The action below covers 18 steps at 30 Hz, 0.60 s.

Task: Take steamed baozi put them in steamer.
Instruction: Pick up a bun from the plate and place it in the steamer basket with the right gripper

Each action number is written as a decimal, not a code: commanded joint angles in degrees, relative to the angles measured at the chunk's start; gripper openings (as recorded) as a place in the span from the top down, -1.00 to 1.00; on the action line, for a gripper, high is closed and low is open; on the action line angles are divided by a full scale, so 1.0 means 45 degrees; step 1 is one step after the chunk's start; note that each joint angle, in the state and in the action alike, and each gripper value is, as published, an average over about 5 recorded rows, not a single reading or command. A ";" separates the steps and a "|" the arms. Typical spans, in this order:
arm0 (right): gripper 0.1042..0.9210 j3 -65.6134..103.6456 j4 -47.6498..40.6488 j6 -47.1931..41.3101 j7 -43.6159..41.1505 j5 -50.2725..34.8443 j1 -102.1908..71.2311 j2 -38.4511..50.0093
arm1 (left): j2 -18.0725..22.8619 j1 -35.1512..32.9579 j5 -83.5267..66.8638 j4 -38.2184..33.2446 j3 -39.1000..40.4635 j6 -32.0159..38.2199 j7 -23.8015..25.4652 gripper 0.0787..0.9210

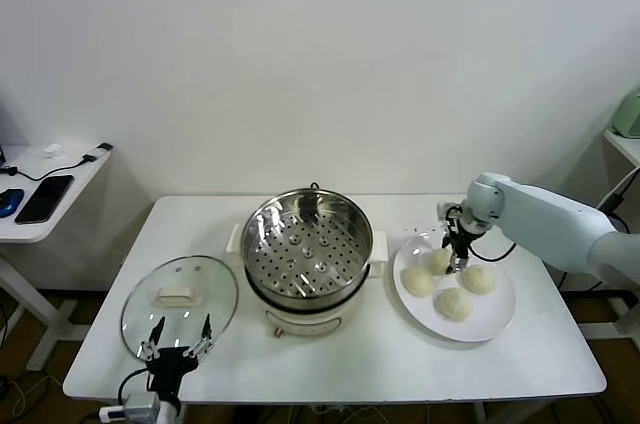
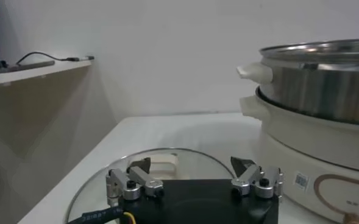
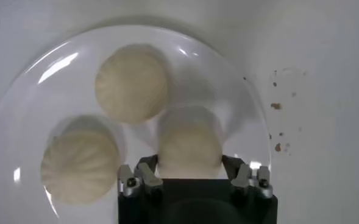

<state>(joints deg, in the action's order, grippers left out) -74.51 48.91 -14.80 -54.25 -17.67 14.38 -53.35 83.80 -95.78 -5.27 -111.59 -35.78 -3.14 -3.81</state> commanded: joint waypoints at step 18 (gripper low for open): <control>-0.24 -0.5387 0.7045 0.2964 -0.1570 -0.4676 1.1711 -0.1198 | 0.0010 -0.0095 0.0017 -0.0763 0.0088 -0.0259 -0.0144 -0.77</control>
<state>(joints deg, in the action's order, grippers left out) -91.60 68.07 -9.00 -59.09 -30.28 45.97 -52.73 84.10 -96.14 -5.14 -114.47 -35.44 -4.11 -4.34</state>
